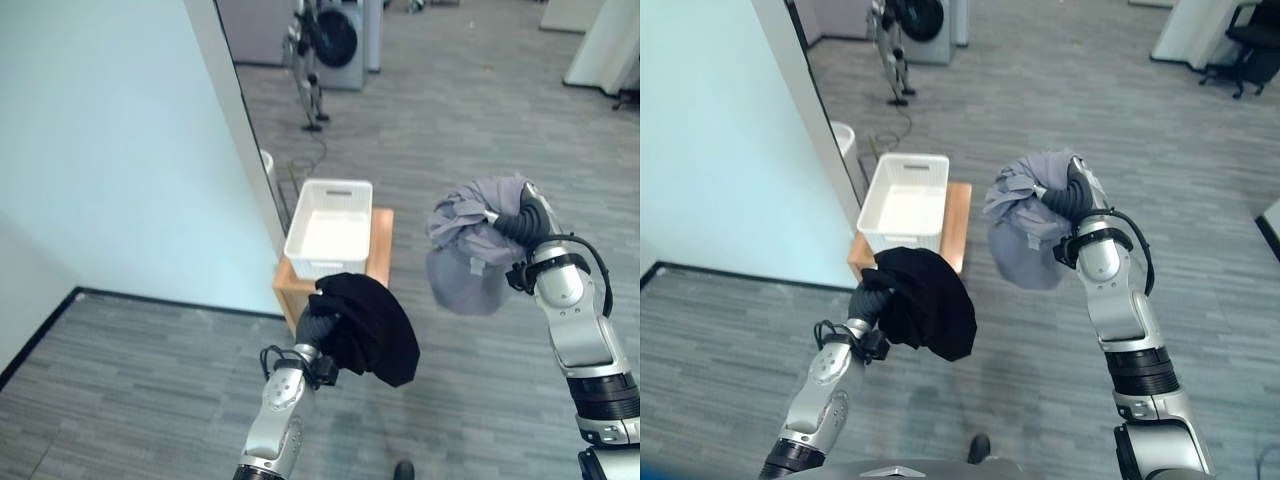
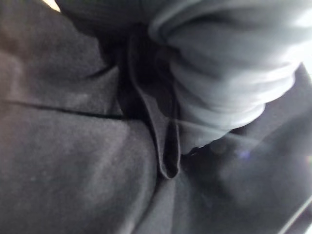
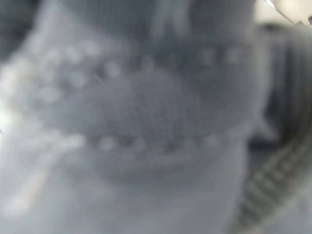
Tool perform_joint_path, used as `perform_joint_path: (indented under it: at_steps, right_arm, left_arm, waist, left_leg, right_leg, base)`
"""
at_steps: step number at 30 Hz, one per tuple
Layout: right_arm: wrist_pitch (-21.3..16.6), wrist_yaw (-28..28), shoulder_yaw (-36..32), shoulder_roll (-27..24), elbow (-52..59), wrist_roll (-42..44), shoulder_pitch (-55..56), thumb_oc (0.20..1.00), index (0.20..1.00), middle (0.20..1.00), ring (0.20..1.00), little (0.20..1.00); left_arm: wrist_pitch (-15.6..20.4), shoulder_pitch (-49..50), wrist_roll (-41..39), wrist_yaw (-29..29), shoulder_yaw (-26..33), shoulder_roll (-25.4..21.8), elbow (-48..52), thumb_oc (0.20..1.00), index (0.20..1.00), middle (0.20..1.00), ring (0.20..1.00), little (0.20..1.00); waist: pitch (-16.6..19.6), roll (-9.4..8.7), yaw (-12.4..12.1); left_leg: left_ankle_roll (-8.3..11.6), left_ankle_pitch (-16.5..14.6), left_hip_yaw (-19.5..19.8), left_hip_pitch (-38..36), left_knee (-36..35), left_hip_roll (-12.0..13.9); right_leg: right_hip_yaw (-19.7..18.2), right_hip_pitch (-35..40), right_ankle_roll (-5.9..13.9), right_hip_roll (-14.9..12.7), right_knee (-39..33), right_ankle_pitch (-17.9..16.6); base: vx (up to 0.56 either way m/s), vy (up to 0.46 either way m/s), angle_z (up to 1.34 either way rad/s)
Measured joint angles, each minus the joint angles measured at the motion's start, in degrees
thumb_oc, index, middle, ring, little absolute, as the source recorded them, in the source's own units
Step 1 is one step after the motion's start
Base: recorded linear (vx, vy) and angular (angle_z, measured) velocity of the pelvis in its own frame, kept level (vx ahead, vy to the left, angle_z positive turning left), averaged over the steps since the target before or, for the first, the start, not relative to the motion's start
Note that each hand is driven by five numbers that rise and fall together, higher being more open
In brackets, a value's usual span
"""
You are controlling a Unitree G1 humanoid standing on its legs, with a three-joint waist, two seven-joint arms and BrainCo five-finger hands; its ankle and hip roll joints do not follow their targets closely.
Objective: Pick up bed clothes into laundry basket.
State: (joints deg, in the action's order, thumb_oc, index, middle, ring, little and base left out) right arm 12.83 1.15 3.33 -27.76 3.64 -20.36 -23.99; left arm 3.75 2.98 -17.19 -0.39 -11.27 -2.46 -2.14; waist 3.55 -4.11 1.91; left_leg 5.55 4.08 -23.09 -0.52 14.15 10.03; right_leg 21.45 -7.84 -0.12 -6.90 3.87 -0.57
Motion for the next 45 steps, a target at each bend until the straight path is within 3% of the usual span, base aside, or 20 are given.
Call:
perform_joint_path:
  at_steps: [2, 4, 5, 7, 9, 13, 14, 15, 16, 18, 21, 25, 27, 29, 30, 32, 34, 35, 39, 45]
  right_arm:
    - [-0.4, 0.6, 1.1, -0.5, -1.5, 0.0, -3.0, 0.2, 0.2, 0.2, 0.2, 0.2]
    - [-0.7, 0.6, 1.1, -1.1, -2.3, -0.1, -7.0, 0.2, 0.2, 0.2, 0.2, 0.2]
    - [-0.7, 0.7, 1.2, -1.6, -3.4, -0.1, -9.1, 0.2, 0.2, 0.2, 0.2, 0.2]
    - [-1.0, 0.6, 3.6, -1.7, -8.6, -1.3, -14.4, 0.2, 0.2, 0.2, 0.2, 0.2]
    - [-1.2, 0.5, 7.0, -1.5, -16.9, -2.3, -19.6, 0.2, 0.2, 0.2, 0.2, 0.2]
    - [-1.4, -1.5, 9.4, -0.5, -29.7, -2.3, -22.1, 0.2, 0.2, 0.2, 0.2, 0.2]
    - [-1.2, -1.6, 9.6, -0.5, -30.9, -2.3, -22.2, 0.2, 0.2, 0.2, 0.2, 0.2]
    - [-1.1, -2.4, 11.6, -0.2, -33.9, -2.4, -22.9, 0.2, 0.2, 0.2, 0.2, 0.2]
    - [-1.0, -2.8, 12.6, 0.7, -35.5, -2.4, -23.1, 0.2, 0.2, 0.2, 0.2, 0.2]
    - [-1.7, -3.8, 13.4, 3.9, -39.2, -3.7, -24.5, 0.2, 0.2, 0.2, 0.2, 0.2]
    - [-2.1, -4.5, 14.3, 6.2, -47.2, -4.4, -27.8, 0.2, 0.2, 0.2, 0.2, 0.2]
    - [-3.7, -6.2, 15.7, 6.9, -51.9, -4.5, -27.7, 0.2, 0.2, 0.2, 0.2, 0.2]
    - [-4.3, -7.9, 15.8, 8.4, -54.1, -4.5, -27.6, 0.2, 0.2, 0.2, 0.2, 0.2]
    - [-4.5, -8.1, 15.5, 8.6, -54.2, -4.5, -27.5, 0.2, 0.2, 0.2, 0.2, 0.2]
    - [-4.4, -8.4, 14.8, 8.6, -53.4, -4.5, -27.9, 0.2, 0.2, 0.2, 0.2, 0.2]
    - [-4.4, -8.9, 13.7, 9.1, -52.4, -4.5, -27.6, 0.2, 0.2, 0.2, 0.2, 0.2]
    - [-3.5, -10.0, 13.2, 10.7, -53.2, -4.5, -27.0, 0.2, 0.2, 0.2, 0.2, 0.2]
    - [-3.0, -10.3, 13.2, 13.3, -54.2, -4.5, -26.1, 0.2, 0.2, 0.2, 0.2, 0.2]
    - [-3.1, -10.9, 13.6, 14.1, -54.3, -4.5, -22.6, 0.2, 0.2, 0.2, 0.2, 0.2]
    - [-4.9, -12.1, 14.0, 15.2, -59.7, -4.5, -18.4, 0.2, 0.2, 0.2, 0.2, 0.2]
  left_arm:
    - [0.1, 0.0, 0.0, 0.0, 0.1, -0.1, -0.3, 0.2, 0.2, 0.2, 0.2, 0.2]
    - [0.2, -0.4, 0.0, -0.1, -0.1, 0.0, -0.2, 0.2, 0.2, 0.2, 0.2, 0.2]
    - [0.5, -0.4, 0.0, -0.3, -0.1, 0.0, -0.1, 0.2, 0.2, 0.2, 0.2, 0.2]
    - [0.6, 0.7, 0.0, -0.4, 0.5, -0.3, -0.2, 0.2, 0.2, 0.2, 0.2, 0.2]
    - [0.8, 2.0, 0.0, -0.4, 0.4, -0.6, -0.2, 0.2, 0.2, 0.2, 0.2, 0.2]
    - [1.3, 3.3, -0.6, -0.5, 0.4, -0.9, -0.2, 0.2, 0.2, 0.2, 0.2, 0.2]
    - [1.3, 3.9, -0.6, -0.5, 0.6, -0.8, -0.2, 0.2, 0.2, 0.2, 0.2, 0.2]
    - [1.4, 6.0, -0.7, -0.5, 1.0, -0.9, 0.1, 0.2, 0.2, 0.2, 0.2, 0.2]
    - [1.2, 6.9, -0.7, -0.4, 1.6, -1.7, 0.2, 0.2, 0.2, 0.2, 0.2, 0.2]
    - [1.2, 7.5, -0.8, -0.4, 4.3, -4.1, 0.3, 0.2, 0.2, 0.2, 0.2, 0.2]
    - [1.1, 6.5, -1.1, -0.4, 7.1, -4.8, 0.4, 0.2, 0.2, 0.2, 0.2, 0.2]
    - [1.2, 5.0, -2.9, -0.7, 7.2, -6.8, 1.5, 0.2, 0.2, 0.2, 0.2, 0.2]
    - [1.1, 4.2, -2.9, -1.2, 5.8, -6.6, 0.9, 0.2, 0.2, 0.2, 0.2, 0.2]
    - [1.1, 3.4, -2.9, -1.3, 4.4, -6.2, 0.7, 0.2, 0.2, 0.2, 0.2, 0.2]
    - [0.9, 2.3, -2.9, -2.0, 3.7, -6.3, 0.1, 0.2, 0.2, 0.2, 0.2, 0.2]
    - [0.7, 1.9, -2.9, -2.6, 3.5, -6.4, 0.2, 0.2, 0.2, 0.2, 0.2, 0.2]
    - [0.7, 2.7, -2.9, -2.8, 4.1, -6.6, 0.5, 0.2, 0.2, 0.2, 0.2, 0.2]
    - [0.7, 5.1, -2.9, -2.9, 5.2, -6.5, 1.2, 0.2, 0.2, 0.2, 0.2, 0.2]
    - [0.6, 10.0, -2.9, -2.6, 6.1, -3.8, 1.4, 0.2, 0.2, 0.2, 0.2, 0.2]
    - [0.6, 10.3, -2.9, -3.1, 5.8, -2.0, 1.3, 0.2, 0.2, 0.2, 0.2, 0.2]
  waist:
    - [-0.2, -1.43, -1.2]
    - [-0.2, -0.79, -1.4]
    - [-0.4, -1.05, -1.8]
    - [-1.2, -1.0, -2.7]
    - [-1.4, 1.57, -4.1]
    - [-2.5, 1.76, -6.9]
    - [-2.5, 1.81, -7.6]
    - [-2.1, 3.6, -8.0]
    - [-1.8, 2.59, -8.3]
    - [-1.0, -0.49, -8.7]
    - [-1.1, -0.13, -9.0]
    - [-1.4, -0.46, -10.4]
    - [-1.9, 0.24, -9.9]
    - [-2.2, 0.72, -9.8]
    - [-2.2, 0.55, -9.8]
    - [-2.4, 0.57, -9.4]
    - [-2.3, -0.73, -8.8]
    - [-2.0, -2.41, -9.0]
    - [-1.0, -0.72, -10.1]
    - [-0.4, 0.65, -10.2]
  left_leg:
    - [2.14, 0.4, 4.0, 5.0, 13.1, 1.6]
    - [2.95, -1.1, 4.8, 12.2, 17.8, 2.7]
    - [2.13, -2.5, 4.6, 14.8, 15.8, 2.7]
    - [1.18, -2.0, 2.9, 14.7, -1.7, 1.4]
    - [-0.5, 0.8, 4.3, 13.9, -20.1, 1.4]
    - [-0.57, 2.6, 9.5, 21.8, -19.6, 1.5]
    - [-0.85, 2.5, 8.6, 22.5, -18.3, 1.3]
    - [-2.51, 1.8, 6.5, 20.4, -17.7, 0.9]
    - [-3.49, 6.9, 6.1, 19.7, -17.2, -0.3]
    - [-4.75, 6.9, 5.4, 19.1, -16.2, -5.0]
    - [-7.35, 5.5, 6.2, 17.6, -17.0, -8.3]
    - [-8.82, 2.3, 7.6, 14.0, -16.3, -9.4]
    - [-9.33, 1.5, 7.9, 11.8, -16.3, -8.1]
    - [-9.77, 1.1, 8.2, 10.9, -17.3, -6.5]
    - [-9.66, 1.2, 7.2, 10.7, -18.4, -5.5]
    - [-9.45, 1.4, 6.1, 10.9, -19.2, -5.5]
    - [-8.02, 0.5, 4.3, 10.6, -19.4, -6.4]
    - [-5.76, -1.1, 3.2, 9.5, -19.4, -7.3]
    - [-3.75, -0.8, 3.5, 9.2, -19.4, -4.7]
    - [-3.73, -0.7, 3.5, 7.0, -18.9, -4.1]
  right_leg:
    - [1.8, 3.4, -0.22, -0.8, -2.9, 1.2]
    - [2.4, 4.2, -0.78, -1.0, -4.5, 2.3]
    - [2.5, 4.6, -0.66, -0.9, -5.9, 1.9]
    - [3.1, 7.3, 0.87, 0.0, -9.0, 0.6]
    - [3.0, 9.3, 2.18, 2.0, -9.6, 1.4]
    - [3.1, 13.4, 4.41, 0.3, -9.6, 4.7]
    - [3.1, 14.5, 5.73, -0.2, -9.7, 4.9]
    - [2.7, 17.8, 9.74, -0.8, -9.6, 6.6]
    - [2.0, 18.9, 10.71, -2.9, -9.6, 7.0]
    - [0.5, 19.0, 9.66, -6.5, -9.4, 6.9]
    - [2.4, 19.4, 7.1, -8.2, -7.4, 4.2]
    - [1.6, 19.4, 9.0, -4.9, -5.8, 2.0]
    - [-0.9, 17.1, 9.42, -5.4, 3.3, 1.7]
    - [-4.1, 13.0, 9.78, -5.0, 8.6, 5.0]
    - [-8.2, 8.8, 10.21, -3.9, 2.7, 6.6]
    - [-8.6, 4.4, 9.34, -3.4, -4.7, 4.3]
    - [-4.1, 2.0, 7.62, -5.0, -8.1, -1.0]
    - [-2.3, 1.7, 8.5, -6.3, -9.0, -4.0]
    - [-1.5, 2.4, 7.74, -3.4, -9.7, -3.3]
    - [0.5, 5.1, 7.67, -2.5, -9.6, -3.3]
  base:
    - [0.11, -0.076, -0.13]
    - [0.23, 0.008, 0.29]
    - [0.3, 0.123, 0.21]
    - [0.32, 0.121, -0.01]
    - [0.29, 0.041, -0.19]
    - [0.26, 0.047, -0.1]
    - [0.38, 0.102, -0.07]
    - [0.31, 0.104, -0.13]
    - [0.33, 0.124, -0.19]
    - [0.31, 0.136, 0.03]
    - [0.26, 0.104, 0.31]
    - [0.27, 0.118, 0.35]
    - [0.01, 0.017, -0.04]
    - [0.0, -0.033, -0.25]
    - [0.02, -0.046, -0.38]
    - [0.04, -0.034, -0.24]
    - [0.09, 0.011, -0.01]
    - [0.11, 0.016, -0.17]
    - [0.1, -0.009, -0.05]
    - [0.06, -0.016, 0.05]
